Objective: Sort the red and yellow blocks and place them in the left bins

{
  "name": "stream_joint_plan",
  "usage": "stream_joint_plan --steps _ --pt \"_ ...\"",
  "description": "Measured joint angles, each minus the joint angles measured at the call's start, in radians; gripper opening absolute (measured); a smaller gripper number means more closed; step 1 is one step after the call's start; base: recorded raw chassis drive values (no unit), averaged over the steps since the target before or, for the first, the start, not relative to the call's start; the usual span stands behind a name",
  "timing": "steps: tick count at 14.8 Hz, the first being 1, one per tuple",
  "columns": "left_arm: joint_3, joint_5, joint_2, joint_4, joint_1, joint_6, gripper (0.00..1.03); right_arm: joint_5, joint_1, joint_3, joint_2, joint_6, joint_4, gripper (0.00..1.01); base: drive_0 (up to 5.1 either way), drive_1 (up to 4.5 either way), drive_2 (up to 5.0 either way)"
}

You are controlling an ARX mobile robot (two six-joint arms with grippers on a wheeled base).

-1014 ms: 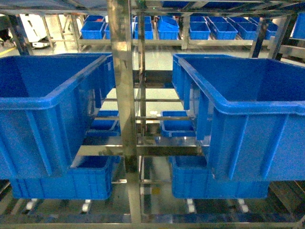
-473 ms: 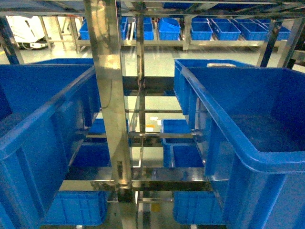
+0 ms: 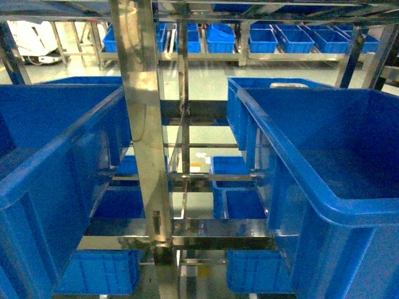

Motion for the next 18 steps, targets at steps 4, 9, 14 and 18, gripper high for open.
stream_joint_plan --steps 4,9,14,18 --pt "0.0 0.001 0.0 0.0 -0.002 0.0 0.27 0.126 0.015 0.28 0.472 0.0 0.125 0.29 0.0 0.0 0.0" --pt "0.0 0.001 0.0 0.0 0.0 0.0 0.27 0.027 -0.053 0.1 0.24 -0.057 0.244 0.69 0.0 0.0 0.0" --pt "0.0 0.002 0.0 0.001 -0.002 0.0 0.27 -0.194 -0.312 -0.121 -0.686 -0.056 -0.429 0.98 0.0 0.0 0.0" --pt "0.0 0.0 0.0 0.0 0.001 0.0 0.27 -0.074 -0.1 -0.093 -0.875 -0.061 -0.591 0.98 0.0 0.0 0.0"
